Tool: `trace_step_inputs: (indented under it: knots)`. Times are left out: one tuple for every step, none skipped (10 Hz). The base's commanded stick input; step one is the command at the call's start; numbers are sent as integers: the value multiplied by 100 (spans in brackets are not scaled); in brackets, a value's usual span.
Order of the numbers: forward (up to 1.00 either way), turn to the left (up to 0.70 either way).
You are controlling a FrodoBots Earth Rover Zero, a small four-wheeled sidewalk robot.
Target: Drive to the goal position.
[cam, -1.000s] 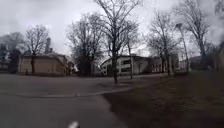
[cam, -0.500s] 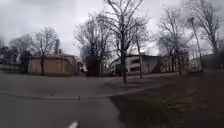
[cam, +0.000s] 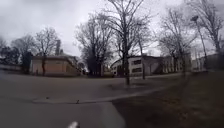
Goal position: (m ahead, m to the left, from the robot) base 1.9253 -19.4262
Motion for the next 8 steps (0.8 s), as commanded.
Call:
trace_step_inputs:
  knots:
    - [70, 0]
    - [70, 0]
    - [70, 0]
    - [70, 0]
    - [70, 0]
    - [70, 0]
    - [70, 28]
    - [70, 35]
